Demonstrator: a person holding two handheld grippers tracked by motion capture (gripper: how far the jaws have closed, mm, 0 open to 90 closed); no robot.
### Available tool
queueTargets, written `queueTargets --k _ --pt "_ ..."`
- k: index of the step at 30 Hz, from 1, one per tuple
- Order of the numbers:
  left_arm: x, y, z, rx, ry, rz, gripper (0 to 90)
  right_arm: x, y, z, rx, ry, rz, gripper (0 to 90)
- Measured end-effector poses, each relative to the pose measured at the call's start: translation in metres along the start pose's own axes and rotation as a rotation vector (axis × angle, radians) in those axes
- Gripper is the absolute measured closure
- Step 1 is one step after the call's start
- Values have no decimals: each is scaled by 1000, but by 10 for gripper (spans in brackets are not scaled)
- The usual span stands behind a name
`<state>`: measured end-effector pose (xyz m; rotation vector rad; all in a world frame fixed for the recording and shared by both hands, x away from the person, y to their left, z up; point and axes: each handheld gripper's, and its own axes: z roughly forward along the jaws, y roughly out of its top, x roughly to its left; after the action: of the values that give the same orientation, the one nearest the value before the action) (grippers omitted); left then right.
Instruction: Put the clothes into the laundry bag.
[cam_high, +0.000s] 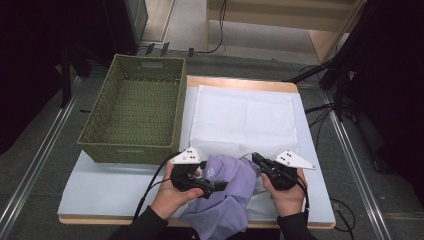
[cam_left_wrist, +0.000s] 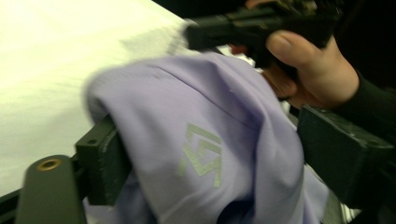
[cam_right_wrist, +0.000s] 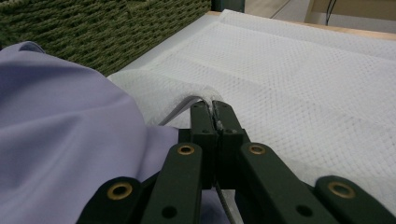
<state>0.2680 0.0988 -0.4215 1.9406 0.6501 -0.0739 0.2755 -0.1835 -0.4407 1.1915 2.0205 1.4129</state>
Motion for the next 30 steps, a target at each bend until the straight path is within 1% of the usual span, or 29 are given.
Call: queueTargets --k 2,3,5,7,8,10,12,13,14,16,17,18,19,20,21,22,23,24,25,26,27,28,29,30 --pt "-9 1 13 53 -15 47 236 2 1 0 0 2 -1 899" --pt "-12 1 20 83 -14 62 260 2 1 0 1 5 -3 899" --pt "-17 1 34 151 16 82 288 3 1 0 -1 9 -4 899" --pt "-16 -1 49 210 51 72 308 5 1 0 0 13 -4 899" --pt "-15 -3 55 231 73 56 318 5 1 -1 -3 15 -6 898" --pt "-12 -4 61 236 129 39 343 7 2 -1 -5 19 -12 898" --pt "-8 -3 62 242 138 20 429 8 2 -2 -2 25 -15 898" --pt "-8 -3 62 242 138 20 500 8 2 -2 -2 25 -15 898" --pt "-5 -2 59 250 137 7 623 9 2 -2 -3 29 -17 899" --pt "-4 -2 57 246 130 8 748 10 2 -2 -4 30 -20 899" --pt "-5 -2 55 232 130 8 748 10 3 -2 -6 31 -17 898" --pt "-7 -2 54 210 131 8 787 11 4 -3 -9 34 -17 898" --pt "-9 -1 53 190 139 17 799 12 5 -4 -14 36 -23 898" --pt "-13 1 49 143 157 34 807 14 7 -5 -20 40 -23 899" --pt "-13 1 49 143 157 34 807 14 7 -5 -20 40 -23 899" --pt "-17 3 46 87 171 47 807 16 8 -6 -25 40 -29 898" --pt "-21 5 40 6 221 70 805 19 11 -8 -40 44 -37 898" --pt "-21 5 40 6 221 70 803 19 11 -8 -40 44 -37 898" --pt "-23 6 37 -31 258 83 800 21 13 -11 -55 48 -40 899" --pt "-25 4 36 -73 324 99 796 22 15 -12 -62 49 -42 898" --pt "-25 4 36 -73 324 99 785 22 15 -12 -62 49 -42 898" --pt "-24 2 40 -64 333 108 756 24 15 -12 -64 50 -47 899" --pt "-22 -1 45 -15 327 114 756 24 15 -12 -64 50 -47 899" --pt "-19 -4 53 40 310 106 716 23 15 -12 -61 51 -51 899"
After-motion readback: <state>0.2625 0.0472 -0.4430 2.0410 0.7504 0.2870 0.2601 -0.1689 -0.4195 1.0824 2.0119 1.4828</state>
